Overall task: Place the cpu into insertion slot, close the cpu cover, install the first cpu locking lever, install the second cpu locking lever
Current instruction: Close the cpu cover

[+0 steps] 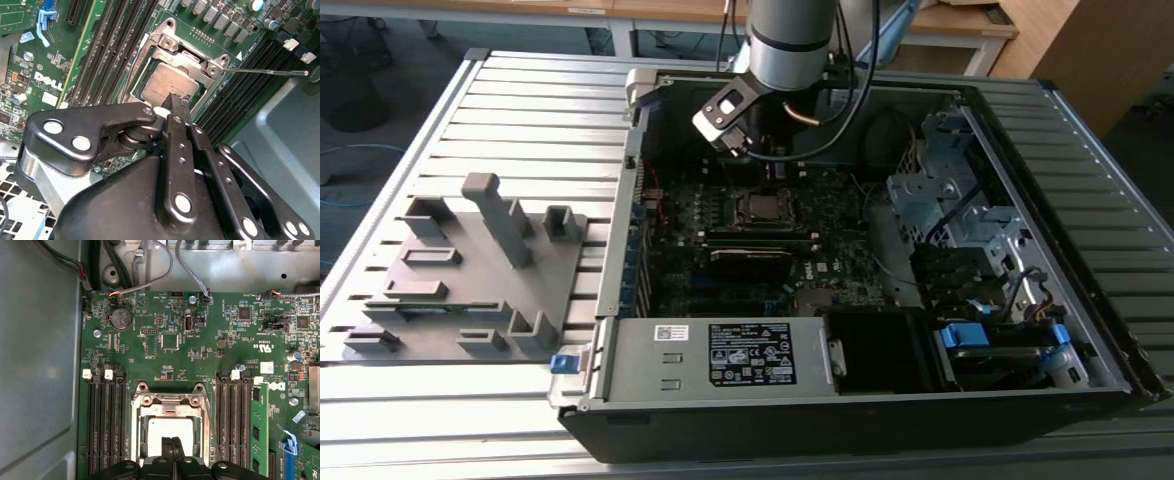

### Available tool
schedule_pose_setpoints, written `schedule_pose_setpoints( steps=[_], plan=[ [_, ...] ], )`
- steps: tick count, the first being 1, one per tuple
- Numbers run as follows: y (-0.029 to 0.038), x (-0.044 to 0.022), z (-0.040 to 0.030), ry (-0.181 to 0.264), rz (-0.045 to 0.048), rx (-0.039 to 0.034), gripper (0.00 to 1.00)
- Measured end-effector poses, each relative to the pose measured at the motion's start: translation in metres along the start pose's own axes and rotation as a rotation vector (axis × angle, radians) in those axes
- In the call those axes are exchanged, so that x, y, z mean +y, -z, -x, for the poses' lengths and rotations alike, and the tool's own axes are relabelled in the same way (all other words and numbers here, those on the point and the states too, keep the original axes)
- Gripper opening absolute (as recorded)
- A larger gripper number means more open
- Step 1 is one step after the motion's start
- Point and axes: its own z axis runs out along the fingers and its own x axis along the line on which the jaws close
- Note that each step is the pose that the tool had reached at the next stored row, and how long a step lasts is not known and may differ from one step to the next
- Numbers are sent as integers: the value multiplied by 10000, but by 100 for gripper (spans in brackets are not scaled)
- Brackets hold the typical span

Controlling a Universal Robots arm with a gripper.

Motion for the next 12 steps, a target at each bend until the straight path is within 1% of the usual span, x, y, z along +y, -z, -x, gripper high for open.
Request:
schedule_pose_setpoints(
  steps=[4, 6, 12],
  plan=[
    [0, 0, 0, -1, -19, 1, 10],
    [0, 0, 0, -2, -110, 1, 10],
    [-14, 0, 0, 12, -110, 1, 10]
  ],
)
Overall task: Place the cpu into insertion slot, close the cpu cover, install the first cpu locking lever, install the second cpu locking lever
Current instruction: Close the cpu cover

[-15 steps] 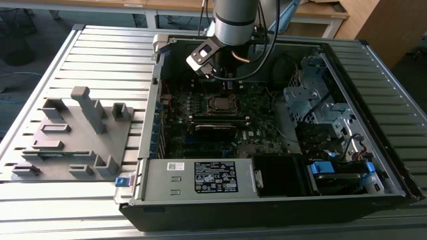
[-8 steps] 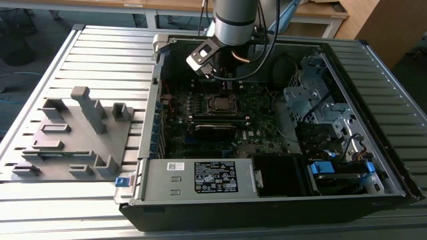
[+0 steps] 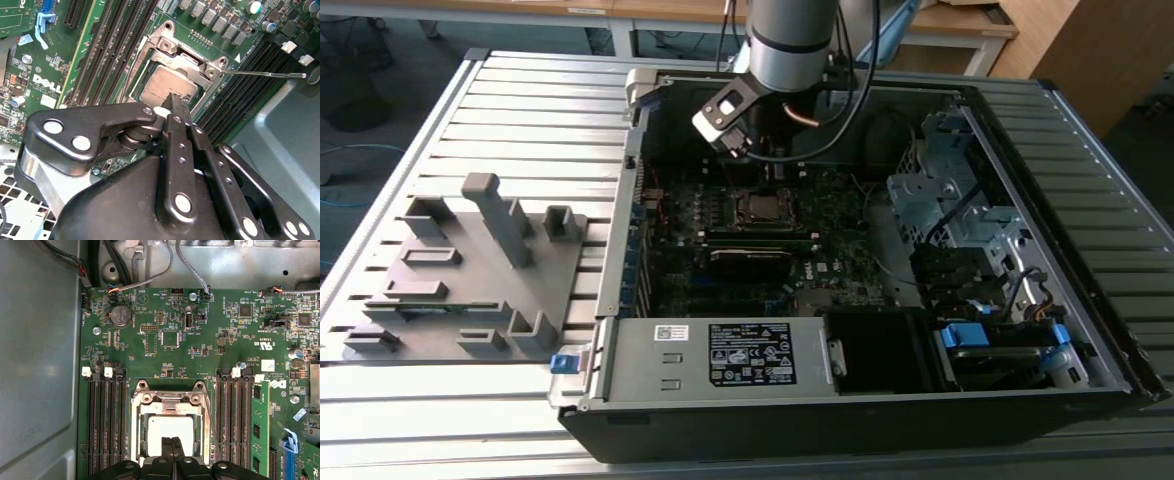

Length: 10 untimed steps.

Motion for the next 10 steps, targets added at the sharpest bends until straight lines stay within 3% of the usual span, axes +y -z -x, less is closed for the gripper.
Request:
schedule_pose_setpoints(
  steps=[10],
  plan=[
    [-43, -1, 9, 24, -2, -29, 10]
  ],
)
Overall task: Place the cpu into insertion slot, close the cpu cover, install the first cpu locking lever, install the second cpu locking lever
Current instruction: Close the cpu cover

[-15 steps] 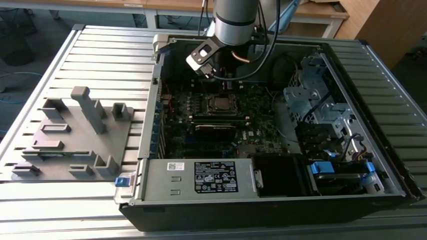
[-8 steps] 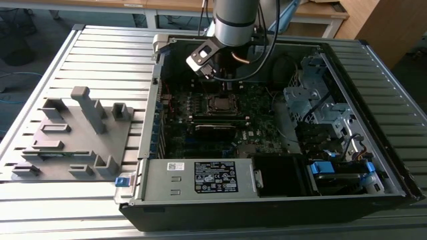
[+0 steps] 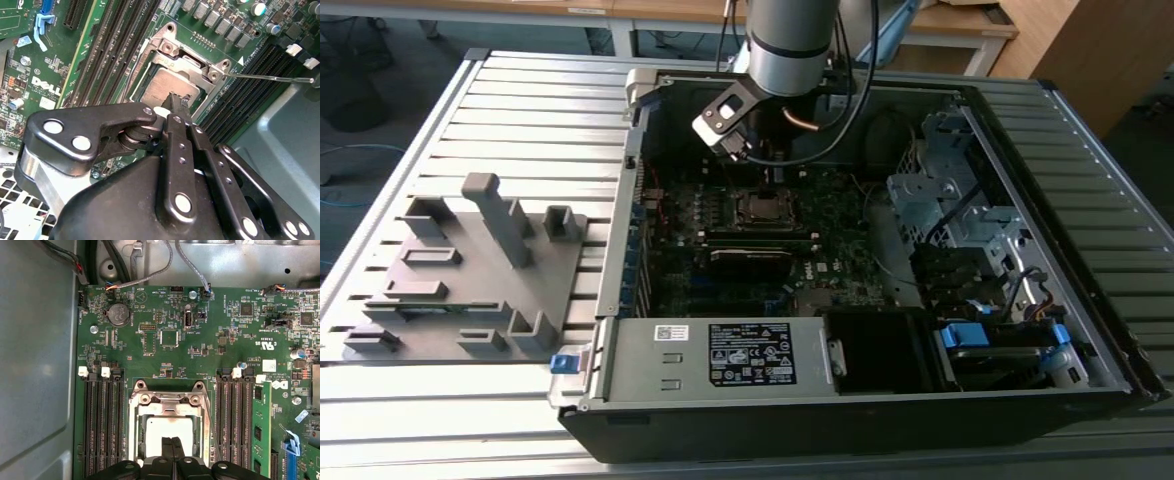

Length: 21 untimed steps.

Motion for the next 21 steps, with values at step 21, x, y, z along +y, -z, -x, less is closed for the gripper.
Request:
schedule_pose_setpoints(
  steps=[21],
  plan=[
    [-2, 0, 0, 306, -3, 5, 10]
  ],
)
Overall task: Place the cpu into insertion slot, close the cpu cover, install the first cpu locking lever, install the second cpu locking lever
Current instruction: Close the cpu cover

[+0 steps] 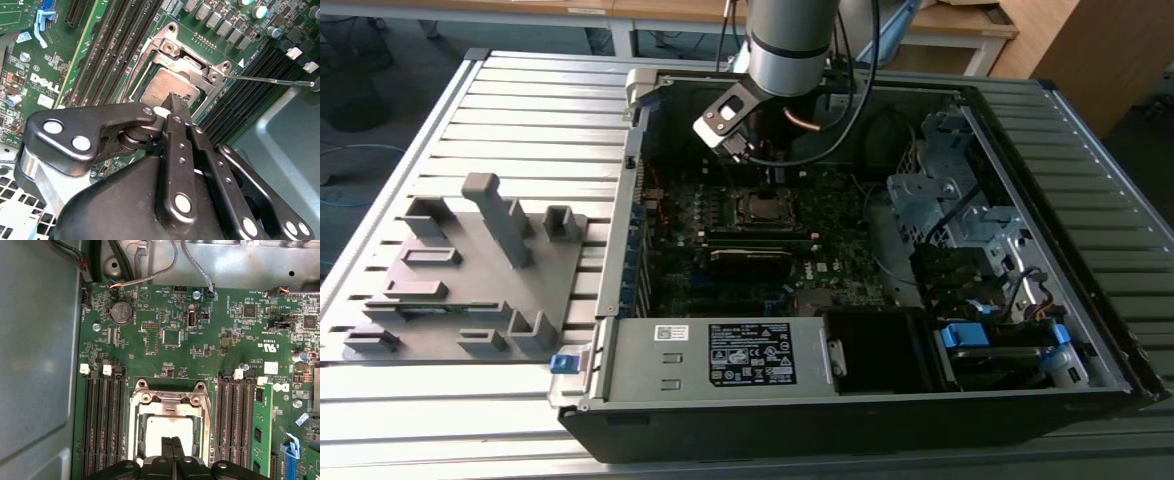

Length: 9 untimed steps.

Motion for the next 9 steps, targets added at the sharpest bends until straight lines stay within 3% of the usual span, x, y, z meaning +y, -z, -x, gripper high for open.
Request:
schedule_pose_setpoints(
  steps=[9],
  plan=[
    [0, 0, 0, 203, -4, 2, 10]
  ],
)
